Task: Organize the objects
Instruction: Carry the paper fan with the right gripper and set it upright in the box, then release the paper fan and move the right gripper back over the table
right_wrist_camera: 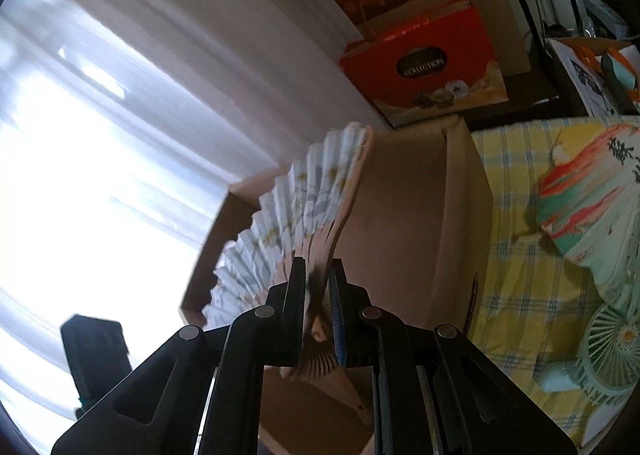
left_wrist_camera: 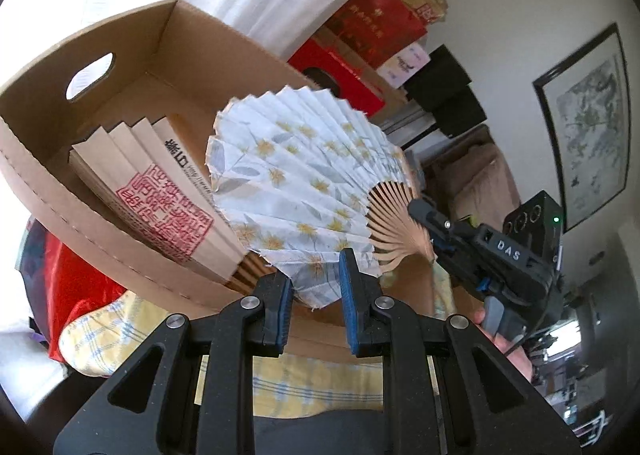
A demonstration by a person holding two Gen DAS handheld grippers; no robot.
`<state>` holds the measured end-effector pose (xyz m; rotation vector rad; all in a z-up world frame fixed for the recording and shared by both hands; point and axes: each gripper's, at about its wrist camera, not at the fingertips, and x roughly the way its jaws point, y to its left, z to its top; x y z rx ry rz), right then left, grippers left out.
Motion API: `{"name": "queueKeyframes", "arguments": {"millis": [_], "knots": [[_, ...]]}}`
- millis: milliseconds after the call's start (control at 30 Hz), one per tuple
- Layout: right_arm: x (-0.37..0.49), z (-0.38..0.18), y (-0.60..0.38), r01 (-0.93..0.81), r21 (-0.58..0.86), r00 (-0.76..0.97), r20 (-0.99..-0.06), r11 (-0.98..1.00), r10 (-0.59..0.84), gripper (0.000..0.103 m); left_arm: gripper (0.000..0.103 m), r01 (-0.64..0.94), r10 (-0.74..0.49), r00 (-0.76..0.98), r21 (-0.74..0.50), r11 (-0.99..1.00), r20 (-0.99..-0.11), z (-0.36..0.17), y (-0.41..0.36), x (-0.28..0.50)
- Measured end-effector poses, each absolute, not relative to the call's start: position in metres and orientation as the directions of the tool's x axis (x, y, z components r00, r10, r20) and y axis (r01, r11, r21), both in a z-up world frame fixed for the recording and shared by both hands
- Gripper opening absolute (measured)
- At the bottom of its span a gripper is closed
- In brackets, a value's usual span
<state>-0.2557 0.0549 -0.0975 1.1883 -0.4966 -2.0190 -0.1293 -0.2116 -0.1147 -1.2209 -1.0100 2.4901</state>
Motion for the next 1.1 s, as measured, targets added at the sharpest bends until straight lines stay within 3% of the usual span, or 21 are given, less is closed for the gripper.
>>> {"name": "queueKeyframes", "arguments": {"millis": [133,233,267,333,667,767,1100], "knots": [[-0.253,-0.105,0.051,0.404,0.573,-0.323,-0.64,-0.713,-0.698,0.014,0.022,0.131,0.388,-0.639,-0.591,-0.796,-0.664,-0.116,-0.212,-0.128],[-0.251,-0.101,0.053,0.396,0.542,-0.345,-0.66,-0.741,-0.667,0.027,0.04,0.143,0.354,-0.652,-0.567,-0.811,-0.671,-0.111,-0.213,-0.122],[-0.251,-0.099,0.055,0.397,0.534,-0.356,-0.66,-0.746,-0.662,0.028,0.052,0.146,0.346,-0.659,-0.565,-0.812,-0.668,-0.109,-0.214,-0.121],[-0.251,-0.092,0.062,0.406,0.523,-0.372,-0.655,-0.75,-0.658,0.028,0.063,0.155,0.326,-0.676,-0.559,-0.815,-0.661,-0.104,-0.217,-0.118],[-0.239,-0.078,0.084,0.422,0.504,-0.388,-0.651,-0.754,-0.652,0.031,0.071,0.185,0.297,-0.695,-0.562,-0.806,-0.655,-0.095,-0.22,-0.109],[-0.23,-0.071,0.093,0.421,0.508,-0.391,-0.645,-0.751,-0.656,0.032,0.078,0.175,0.285,-0.702,-0.546,-0.819,-0.652,-0.089,-0.217,-0.107],[-0.209,-0.056,0.118,0.439,0.471,-0.417,-0.647,-0.765,-0.638,0.037,0.083,0.108,0.319,-0.676,-0.518,-0.848,-0.664,-0.078,-0.183,-0.103]]}}
